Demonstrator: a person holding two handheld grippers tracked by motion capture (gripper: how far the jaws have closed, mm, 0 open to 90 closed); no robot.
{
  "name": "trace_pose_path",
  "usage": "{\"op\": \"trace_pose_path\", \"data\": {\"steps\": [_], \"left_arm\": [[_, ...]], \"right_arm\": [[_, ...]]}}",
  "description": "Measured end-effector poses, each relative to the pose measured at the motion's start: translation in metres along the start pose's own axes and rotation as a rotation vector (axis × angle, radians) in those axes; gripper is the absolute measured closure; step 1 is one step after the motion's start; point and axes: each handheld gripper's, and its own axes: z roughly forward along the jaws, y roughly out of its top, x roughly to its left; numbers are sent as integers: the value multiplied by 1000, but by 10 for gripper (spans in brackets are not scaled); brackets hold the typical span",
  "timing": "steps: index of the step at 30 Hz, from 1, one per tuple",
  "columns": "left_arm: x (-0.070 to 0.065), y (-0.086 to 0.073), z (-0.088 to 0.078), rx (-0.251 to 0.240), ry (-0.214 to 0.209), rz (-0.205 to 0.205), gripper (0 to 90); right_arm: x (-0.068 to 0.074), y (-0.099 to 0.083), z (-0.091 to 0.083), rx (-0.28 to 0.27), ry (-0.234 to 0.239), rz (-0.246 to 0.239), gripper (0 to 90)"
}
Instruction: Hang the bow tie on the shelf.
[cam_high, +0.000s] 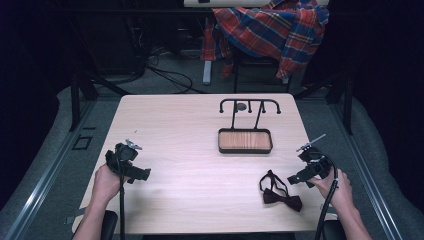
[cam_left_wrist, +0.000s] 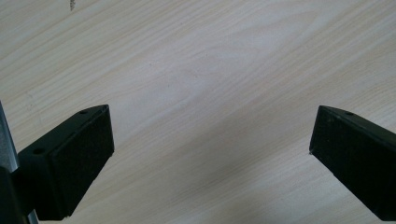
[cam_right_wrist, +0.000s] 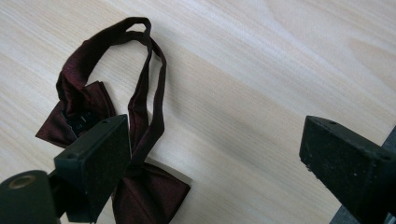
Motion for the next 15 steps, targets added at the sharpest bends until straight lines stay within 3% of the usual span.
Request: {"op": "trace_pose_path", "data": {"steps": [2,5,6,15], "left_arm": [[0,0,0,-2,2,0,0],[-1,-1,0,-3,0,0,0],[0,-1,0,-2,2,-1,0],[-4,3,2,-1,-4,10,0]], "right_arm": [[1,0,0,-13,14,1,88],[3,1,-2,-22,-4,-17,88],[5,2,-2,-27,20,-21,89],[12,4,3,-10,21,-57,84]]}}
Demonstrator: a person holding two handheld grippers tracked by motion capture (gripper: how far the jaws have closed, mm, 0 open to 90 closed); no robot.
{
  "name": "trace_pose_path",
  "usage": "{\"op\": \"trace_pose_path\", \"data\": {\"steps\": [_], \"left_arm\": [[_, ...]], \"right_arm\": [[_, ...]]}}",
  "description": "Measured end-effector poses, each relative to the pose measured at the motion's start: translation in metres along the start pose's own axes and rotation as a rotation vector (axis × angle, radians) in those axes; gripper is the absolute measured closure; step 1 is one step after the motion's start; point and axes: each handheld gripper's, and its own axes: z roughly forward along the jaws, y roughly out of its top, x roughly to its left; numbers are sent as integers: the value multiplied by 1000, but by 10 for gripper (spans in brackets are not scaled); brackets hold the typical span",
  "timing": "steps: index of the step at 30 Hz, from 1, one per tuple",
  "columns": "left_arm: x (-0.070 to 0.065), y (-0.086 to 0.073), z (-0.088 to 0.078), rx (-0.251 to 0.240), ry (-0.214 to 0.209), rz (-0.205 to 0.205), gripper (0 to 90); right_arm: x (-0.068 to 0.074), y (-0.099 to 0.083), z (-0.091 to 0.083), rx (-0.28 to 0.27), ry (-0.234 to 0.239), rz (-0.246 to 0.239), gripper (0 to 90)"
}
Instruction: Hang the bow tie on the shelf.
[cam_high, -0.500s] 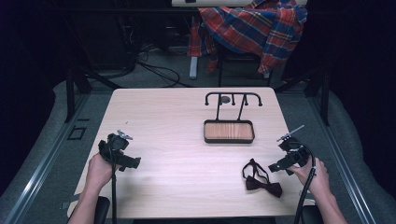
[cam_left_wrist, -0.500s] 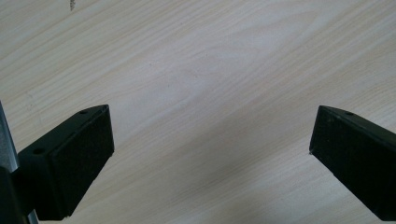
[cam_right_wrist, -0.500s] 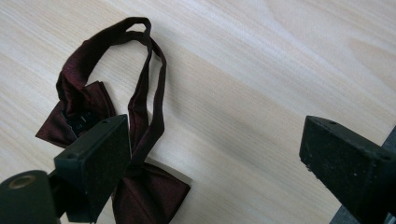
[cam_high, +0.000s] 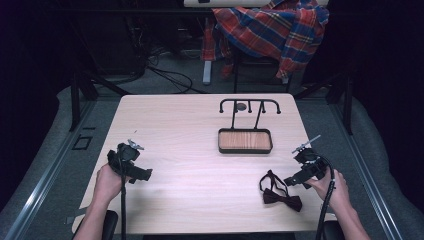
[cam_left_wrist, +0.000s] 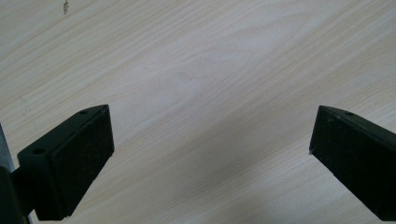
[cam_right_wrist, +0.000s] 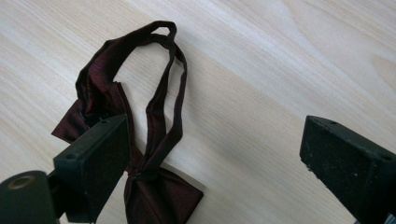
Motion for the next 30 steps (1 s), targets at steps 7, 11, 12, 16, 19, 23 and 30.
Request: {"op": "trace_pose_path", "data": {"steps": [7,11,12,16,19,23,30], "left_arm": [[2,-1,0,5,4,1,0],[1,0,0,3,4,4,0],[1,-1,0,3,3,2,0],[1,0,0,2,2,2,0],[0,0,1,4,0,3,0],[0,0,0,6,0,5,0],[0,0,1,8,-1,10,0]], "right_arm": [[6,5,8,29,10,-21,72],[9,8,12,27,13,-40,85],[10,8,12,34,-2,-54,98],[18,10,22,32,-1,-47,145],[18,19,21,148,-30,-154,193],[25,20,35,86,-29,-102,258],[27,24,44,149,-49,-141,384]]}}
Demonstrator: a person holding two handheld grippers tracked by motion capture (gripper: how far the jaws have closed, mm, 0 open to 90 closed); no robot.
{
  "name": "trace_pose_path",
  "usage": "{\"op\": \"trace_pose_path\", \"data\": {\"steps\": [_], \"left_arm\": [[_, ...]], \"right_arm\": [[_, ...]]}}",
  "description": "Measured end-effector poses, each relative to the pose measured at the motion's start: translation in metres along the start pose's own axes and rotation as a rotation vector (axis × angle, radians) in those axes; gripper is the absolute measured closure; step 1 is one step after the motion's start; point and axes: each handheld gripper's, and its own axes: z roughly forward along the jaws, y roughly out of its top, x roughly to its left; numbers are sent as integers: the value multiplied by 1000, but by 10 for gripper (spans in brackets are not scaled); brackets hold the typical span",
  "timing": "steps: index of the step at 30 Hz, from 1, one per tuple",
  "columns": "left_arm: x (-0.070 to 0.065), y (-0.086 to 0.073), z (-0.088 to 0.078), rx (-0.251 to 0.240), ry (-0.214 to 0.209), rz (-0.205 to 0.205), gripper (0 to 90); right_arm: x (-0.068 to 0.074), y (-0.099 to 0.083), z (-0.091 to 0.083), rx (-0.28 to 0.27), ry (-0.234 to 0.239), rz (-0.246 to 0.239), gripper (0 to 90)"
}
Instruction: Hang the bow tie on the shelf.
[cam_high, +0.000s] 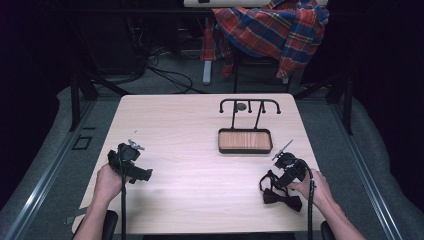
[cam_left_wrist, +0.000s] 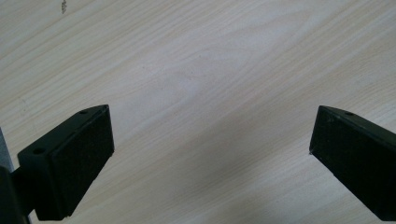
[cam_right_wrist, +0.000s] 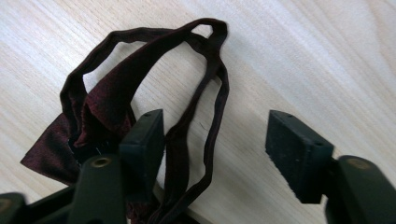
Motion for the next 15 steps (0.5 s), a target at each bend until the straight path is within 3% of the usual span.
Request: {"op": "trace_pose_path", "data": {"steps": [1,2,3,4,7,9,10,13,14,15], "left_arm": [[0,0,0,1,-1,-1,0],[0,0,0,0,0,0,0],[0,0,0,0,0,0,0],[0,0,0,0,0,0,0],[0,0,0,1,0,0,0],[0,0,0,1,-2,-1,0],[0,0,0,2,-2,-1,0],[0,0,0,2,-2,0,0],[0,0,0,2,-2,0,0],[0,0,0,1,-2,0,0]], "right_arm": [[3,-1,4,-34,-2,22,392],[7,-3,10,-112,11,77,417],[3,1,4,-5,-15,-6,439],[3,2,4,8,-22,-14,447],[4,3,5,20,-33,-30,524],[5,2,7,4,-36,-14,583],[4,3,5,28,-37,-26,606],[4,2,5,35,-44,-27,658],[3,2,7,28,-44,-27,690],[6,-1,12,-45,-33,31,751]]}}
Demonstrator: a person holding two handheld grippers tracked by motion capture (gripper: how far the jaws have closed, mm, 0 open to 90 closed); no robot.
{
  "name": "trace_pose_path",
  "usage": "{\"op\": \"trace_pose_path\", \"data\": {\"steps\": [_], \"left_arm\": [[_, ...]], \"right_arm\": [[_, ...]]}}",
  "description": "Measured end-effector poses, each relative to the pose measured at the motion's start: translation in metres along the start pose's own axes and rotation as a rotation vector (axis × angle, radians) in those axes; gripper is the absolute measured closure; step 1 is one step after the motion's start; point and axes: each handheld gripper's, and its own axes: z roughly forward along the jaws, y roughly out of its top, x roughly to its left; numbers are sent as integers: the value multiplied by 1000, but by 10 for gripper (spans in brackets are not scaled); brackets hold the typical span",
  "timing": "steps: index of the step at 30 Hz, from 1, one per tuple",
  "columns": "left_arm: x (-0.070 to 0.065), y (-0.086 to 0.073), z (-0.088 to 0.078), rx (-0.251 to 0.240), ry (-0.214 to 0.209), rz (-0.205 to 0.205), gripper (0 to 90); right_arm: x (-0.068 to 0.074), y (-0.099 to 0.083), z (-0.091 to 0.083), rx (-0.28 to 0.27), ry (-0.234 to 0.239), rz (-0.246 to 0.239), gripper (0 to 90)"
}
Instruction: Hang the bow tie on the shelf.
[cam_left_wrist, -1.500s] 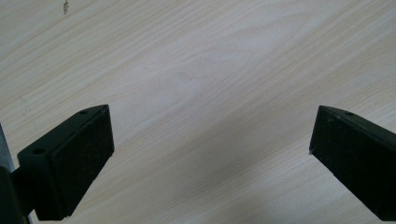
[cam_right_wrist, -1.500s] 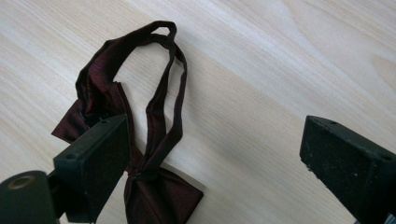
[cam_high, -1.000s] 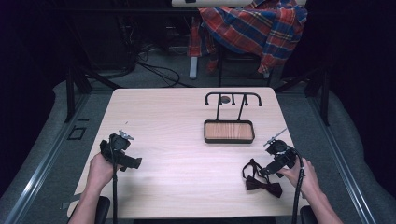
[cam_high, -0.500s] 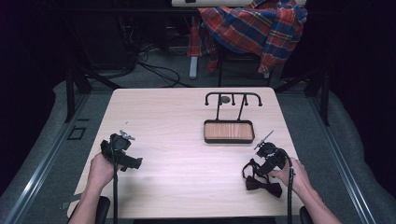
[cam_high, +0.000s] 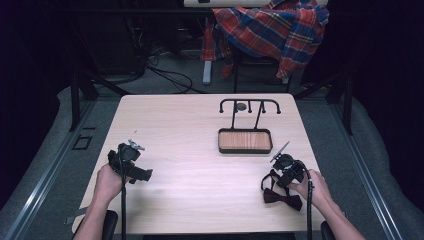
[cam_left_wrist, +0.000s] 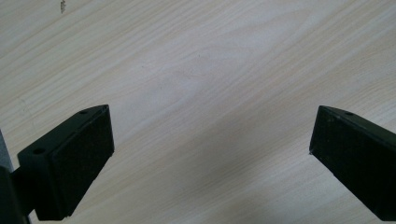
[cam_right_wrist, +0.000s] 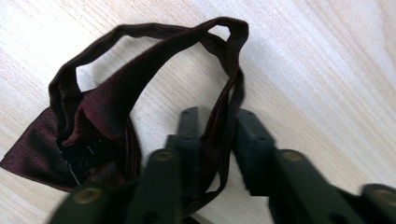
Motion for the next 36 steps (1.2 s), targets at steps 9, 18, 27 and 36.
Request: {"op": "trace_pose_path", "data": {"steps": [9,18,27,36], "left_arm": [[0,0,0,-1,2,1,0],[0,0,-1,-5,2,0,0],[0,0,-1,-5,1,1,0],[0,0,-1,-6,1,2,0]], "right_arm": [[-4,2,-8,53,-48,-40,874],[-8,-2,-27,-47,-96,-3,881],[-5,-4,-42,-102,-127,-8,881],[-2,-8,-60,-200,-159,12,881]]}}
